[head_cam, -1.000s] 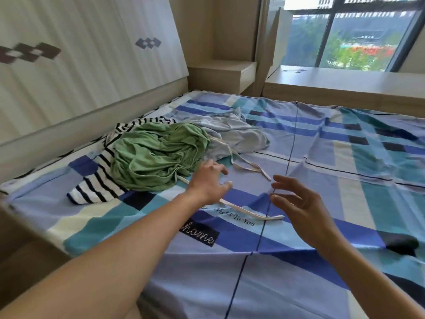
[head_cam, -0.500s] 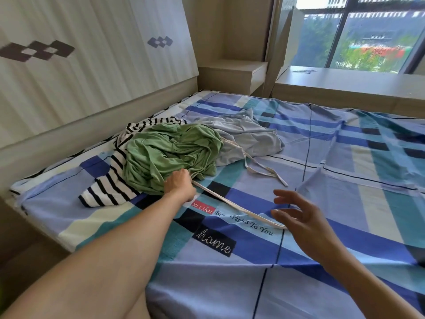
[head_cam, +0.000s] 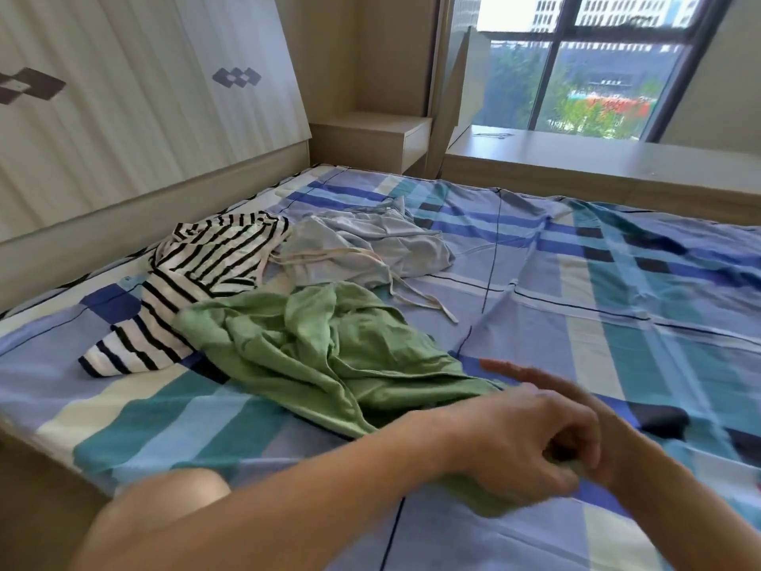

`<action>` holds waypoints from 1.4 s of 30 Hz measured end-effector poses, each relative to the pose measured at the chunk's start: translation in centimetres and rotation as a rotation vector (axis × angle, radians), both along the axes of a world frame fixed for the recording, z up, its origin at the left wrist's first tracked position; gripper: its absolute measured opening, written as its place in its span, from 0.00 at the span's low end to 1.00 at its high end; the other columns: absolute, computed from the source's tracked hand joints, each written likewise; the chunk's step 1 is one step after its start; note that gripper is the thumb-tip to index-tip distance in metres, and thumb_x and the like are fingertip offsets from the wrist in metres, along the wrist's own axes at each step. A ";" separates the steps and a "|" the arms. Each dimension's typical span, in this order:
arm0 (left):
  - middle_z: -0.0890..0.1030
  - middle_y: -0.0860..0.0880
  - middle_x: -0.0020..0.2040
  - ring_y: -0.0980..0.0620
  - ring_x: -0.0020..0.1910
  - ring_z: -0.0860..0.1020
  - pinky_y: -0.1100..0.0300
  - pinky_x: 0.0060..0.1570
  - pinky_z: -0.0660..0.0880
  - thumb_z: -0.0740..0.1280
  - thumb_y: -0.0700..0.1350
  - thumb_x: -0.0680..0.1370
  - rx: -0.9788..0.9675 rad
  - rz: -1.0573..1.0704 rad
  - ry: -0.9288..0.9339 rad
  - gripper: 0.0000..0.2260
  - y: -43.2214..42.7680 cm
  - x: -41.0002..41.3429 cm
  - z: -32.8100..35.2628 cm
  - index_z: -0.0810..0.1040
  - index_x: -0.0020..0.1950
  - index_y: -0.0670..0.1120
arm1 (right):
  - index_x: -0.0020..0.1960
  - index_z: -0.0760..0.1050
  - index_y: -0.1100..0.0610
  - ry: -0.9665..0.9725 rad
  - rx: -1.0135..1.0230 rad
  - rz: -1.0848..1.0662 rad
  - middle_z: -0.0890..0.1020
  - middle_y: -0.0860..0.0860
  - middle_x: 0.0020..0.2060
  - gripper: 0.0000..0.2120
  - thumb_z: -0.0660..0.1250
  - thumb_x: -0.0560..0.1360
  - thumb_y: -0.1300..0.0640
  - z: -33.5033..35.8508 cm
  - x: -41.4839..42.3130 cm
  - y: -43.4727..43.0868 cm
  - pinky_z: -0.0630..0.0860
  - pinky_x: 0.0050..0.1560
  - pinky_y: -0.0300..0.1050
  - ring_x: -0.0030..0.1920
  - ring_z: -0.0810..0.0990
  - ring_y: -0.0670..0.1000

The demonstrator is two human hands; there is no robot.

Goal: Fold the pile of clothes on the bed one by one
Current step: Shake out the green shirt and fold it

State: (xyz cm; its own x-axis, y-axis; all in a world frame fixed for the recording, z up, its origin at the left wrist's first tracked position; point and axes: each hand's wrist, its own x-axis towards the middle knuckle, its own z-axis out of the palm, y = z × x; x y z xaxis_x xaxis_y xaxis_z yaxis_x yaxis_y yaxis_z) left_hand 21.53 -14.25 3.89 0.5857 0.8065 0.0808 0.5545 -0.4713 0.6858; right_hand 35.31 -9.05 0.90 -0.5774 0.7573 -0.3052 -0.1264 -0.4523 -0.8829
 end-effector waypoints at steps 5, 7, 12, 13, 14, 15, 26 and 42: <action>0.82 0.53 0.44 0.60 0.39 0.78 0.65 0.44 0.75 0.68 0.40 0.77 0.020 0.063 -0.041 0.05 1.5 -0.6 -0.2 0.80 0.50 0.48 | 0.51 0.84 0.65 -0.200 0.068 -0.160 0.84 0.68 0.48 0.16 0.65 0.65 0.67 -0.7 4.5 -0.3 0.83 0.37 0.45 0.39 0.85 0.57; 0.83 0.51 0.48 0.54 0.48 0.81 0.58 0.51 0.78 0.67 0.43 0.78 0.102 0.246 0.039 0.05 3.2 -1.8 -0.9 0.80 0.53 0.49 | 0.55 0.81 0.66 -0.222 0.077 -0.225 0.82 0.70 0.51 0.16 0.62 0.70 0.68 -0.4 7.4 -0.1 0.83 0.38 0.46 0.42 0.83 0.60; 0.72 0.48 0.69 0.47 0.69 0.70 0.52 0.69 0.68 0.69 0.53 0.77 0.129 0.606 0.484 0.21 7.5 -6.1 -5.3 0.72 0.69 0.51 | 0.58 0.80 0.57 -0.401 0.263 -0.189 0.83 0.65 0.51 0.15 0.68 0.72 0.61 1.4 14.7 0.1 0.82 0.39 0.50 0.44 0.81 0.62; 0.70 0.48 0.71 0.45 0.71 0.68 0.50 0.71 0.66 0.69 0.56 0.76 0.091 0.653 0.557 0.27 8.2 -6.6 -6.3 0.68 0.73 0.51 | 0.58 0.80 0.54 -0.454 0.290 -0.176 0.84 0.64 0.51 0.16 0.70 0.70 0.62 1.2 15.7 0.0 0.82 0.43 0.53 0.46 0.82 0.64; 0.67 0.47 0.74 0.43 0.73 0.66 0.49 0.72 0.65 0.70 0.58 0.74 0.036 0.686 0.609 0.33 8.7 -6.8 -7.2 0.64 0.76 0.51 | 0.57 0.80 0.51 -0.512 0.318 -0.175 0.84 0.62 0.52 0.18 0.72 0.69 0.65 0.6 16.4 -0.1 0.81 0.48 0.57 0.47 0.83 0.65; 0.62 0.46 0.77 0.41 0.75 0.64 0.47 0.74 0.63 0.71 0.59 0.74 -0.022 0.704 0.640 0.38 9.0 -6.8 -8.0 0.59 0.79 0.51 | 0.57 0.81 0.48 -0.571 0.342 -0.186 0.84 0.61 0.52 0.22 0.73 0.69 0.69 -0.2 16.8 -0.2 0.80 0.52 0.61 0.48 0.84 0.65; 0.79 0.46 0.61 0.43 0.61 0.78 0.51 0.56 0.76 0.70 0.51 0.73 -0.072 0.847 0.795 0.20 12.4 -7.2 -8.2 0.77 0.65 0.50 | 0.48 0.76 0.51 -1.192 0.453 -0.129 0.81 0.54 0.38 0.11 0.72 0.71 0.64 -6.3 18.1 0.6 0.72 0.26 0.35 0.31 0.79 0.49; 0.80 0.43 0.51 0.43 0.51 0.78 0.53 0.48 0.73 0.60 0.42 0.82 0.273 0.835 0.065 0.10 15.5 -6.0 3.1 0.76 0.59 0.41 | 0.50 0.78 0.56 -0.634 0.477 -0.589 0.81 0.61 0.41 0.13 0.71 0.72 0.71 2.1 14.1 5.0 0.74 0.26 0.37 0.30 0.78 0.49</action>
